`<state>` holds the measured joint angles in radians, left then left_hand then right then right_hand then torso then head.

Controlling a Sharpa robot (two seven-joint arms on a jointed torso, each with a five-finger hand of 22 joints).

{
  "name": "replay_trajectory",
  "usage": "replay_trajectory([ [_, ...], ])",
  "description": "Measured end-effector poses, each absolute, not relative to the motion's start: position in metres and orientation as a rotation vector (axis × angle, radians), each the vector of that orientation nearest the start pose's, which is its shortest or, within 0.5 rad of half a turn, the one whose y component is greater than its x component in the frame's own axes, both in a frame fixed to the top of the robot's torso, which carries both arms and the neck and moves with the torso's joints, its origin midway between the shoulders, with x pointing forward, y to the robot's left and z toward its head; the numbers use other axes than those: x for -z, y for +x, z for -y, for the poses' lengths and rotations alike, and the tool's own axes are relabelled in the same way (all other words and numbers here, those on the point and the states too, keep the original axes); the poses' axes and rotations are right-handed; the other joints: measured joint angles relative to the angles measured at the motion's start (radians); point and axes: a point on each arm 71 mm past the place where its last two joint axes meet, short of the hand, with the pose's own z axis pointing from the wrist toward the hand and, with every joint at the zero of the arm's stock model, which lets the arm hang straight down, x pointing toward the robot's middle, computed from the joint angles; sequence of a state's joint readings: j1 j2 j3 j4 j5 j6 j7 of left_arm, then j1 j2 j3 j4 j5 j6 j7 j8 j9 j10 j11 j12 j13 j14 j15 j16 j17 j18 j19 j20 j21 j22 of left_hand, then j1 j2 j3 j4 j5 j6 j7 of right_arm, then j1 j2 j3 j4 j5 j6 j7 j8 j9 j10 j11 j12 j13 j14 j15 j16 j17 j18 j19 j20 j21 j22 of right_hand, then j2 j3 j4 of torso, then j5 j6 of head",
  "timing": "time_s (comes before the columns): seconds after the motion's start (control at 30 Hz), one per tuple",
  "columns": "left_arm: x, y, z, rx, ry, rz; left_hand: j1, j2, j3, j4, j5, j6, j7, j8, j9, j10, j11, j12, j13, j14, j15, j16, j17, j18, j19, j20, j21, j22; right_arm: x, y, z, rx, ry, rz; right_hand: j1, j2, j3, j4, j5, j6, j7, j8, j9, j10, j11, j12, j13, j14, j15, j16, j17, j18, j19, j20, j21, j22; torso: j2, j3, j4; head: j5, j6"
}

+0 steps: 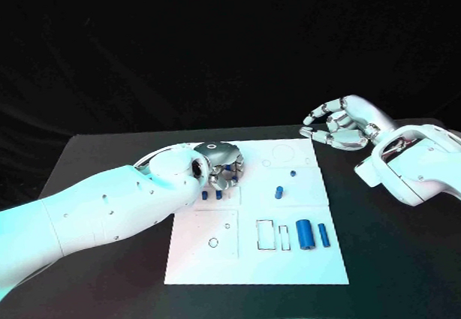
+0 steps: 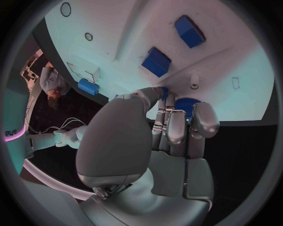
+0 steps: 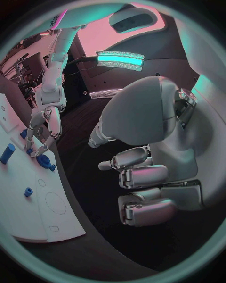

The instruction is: Assemble the parts on the task board

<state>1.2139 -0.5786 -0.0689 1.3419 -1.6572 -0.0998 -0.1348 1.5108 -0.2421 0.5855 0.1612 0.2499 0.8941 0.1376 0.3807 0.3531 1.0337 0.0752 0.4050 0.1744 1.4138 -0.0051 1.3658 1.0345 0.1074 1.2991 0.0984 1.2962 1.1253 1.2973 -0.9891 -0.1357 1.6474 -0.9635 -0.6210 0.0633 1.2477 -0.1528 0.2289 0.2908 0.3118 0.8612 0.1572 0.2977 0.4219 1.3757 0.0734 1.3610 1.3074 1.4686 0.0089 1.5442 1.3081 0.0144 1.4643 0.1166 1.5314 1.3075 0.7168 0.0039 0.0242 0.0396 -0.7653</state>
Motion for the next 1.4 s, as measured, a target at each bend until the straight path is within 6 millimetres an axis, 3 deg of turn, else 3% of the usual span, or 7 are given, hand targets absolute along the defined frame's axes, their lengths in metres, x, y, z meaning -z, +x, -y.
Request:
replay_trajectory([
  [0.33,0.209,0.505,-0.113,0.559,0.477,-1.77,-0.014,0.005,0.023,-0.023,-0.003,0.05,0.0,0.0,0.0,0.083,-0.003,-0.027,-0.005,0.0,0.0,0.009,0.008,0.0,0.022,0.004,0.03,0.042,0.149,0.468,0.247,-0.863,0.305,-1.448,0.0,0.0,0.0,0.0,0.0,0.0,0.0,0.0,0.0,0.0,0.0,0.0,0.0,0.0,0.0,0.0,0.0,0.0,0.0,0.0,0.0,0.0,0.0,-0.0002,0.0004,0.0,0.003],
  [0.77,0.204,0.503,-0.123,0.583,0.431,-1.738,-0.019,0.008,0.02,-0.032,-0.006,0.064,-0.001,-0.006,0.0,0.095,-0.002,-0.04,-0.005,0.003,-0.004,0.009,0.004,0.0,0.022,0.004,0.035,0.046,0.149,0.468,0.247,-0.863,0.305,-1.446,-0.004,0.004,0.0,0.0,0.004,0.0,0.0,0.0,0.001,0.0,0.0,0.0,0.0,0.0,0.0,0.0,0.0,0.0,0.0,0.0,0.0,0.0,0.0,-0.0004,0.0005,0.001,0.009],
  [1.1,0.192,0.499,-0.13,0.618,0.388,-1.699,-0.021,0.006,0.02,-0.032,-0.007,0.064,0.0,-0.006,0.0,0.105,-0.012,-0.048,-0.005,0.003,-0.004,0.009,0.005,0.0,0.025,0.0,0.035,0.047,0.149,0.469,0.248,-0.86,0.305,-1.445,-0.004,0.004,0.0,0.0,0.004,0.0,0.0,0.0,0.001,0.0,0.0,0.0,0.0,0.0,0.0,0.0,0.0,0.0,0.0,0.0,0.0,0.001,-0.001,-0.001,0.001,0.0,0.012],
  [1.4,0.188,0.496,-0.152,0.604,0.352,-1.713,-0.026,0.001,0.018,-0.035,-0.007,0.068,-0.004,-0.01,0.0,0.109,-0.009,-0.054,-0.005,0.003,-0.004,0.009,0.001,0.0,0.025,0.0,0.035,0.048,0.149,0.469,0.249,-0.858,0.306,-1.444,-0.004,0.004,0.0,0.0,0.004,0.0,0.0,0.0,0.001,0.0,0.0,0.0,0.0,0.0,0.0,0.0,0.0,0.0,0.0,0.0,0.0,0.0,-0.001,-0.0004,0.0016,-0.001,0.009],
])
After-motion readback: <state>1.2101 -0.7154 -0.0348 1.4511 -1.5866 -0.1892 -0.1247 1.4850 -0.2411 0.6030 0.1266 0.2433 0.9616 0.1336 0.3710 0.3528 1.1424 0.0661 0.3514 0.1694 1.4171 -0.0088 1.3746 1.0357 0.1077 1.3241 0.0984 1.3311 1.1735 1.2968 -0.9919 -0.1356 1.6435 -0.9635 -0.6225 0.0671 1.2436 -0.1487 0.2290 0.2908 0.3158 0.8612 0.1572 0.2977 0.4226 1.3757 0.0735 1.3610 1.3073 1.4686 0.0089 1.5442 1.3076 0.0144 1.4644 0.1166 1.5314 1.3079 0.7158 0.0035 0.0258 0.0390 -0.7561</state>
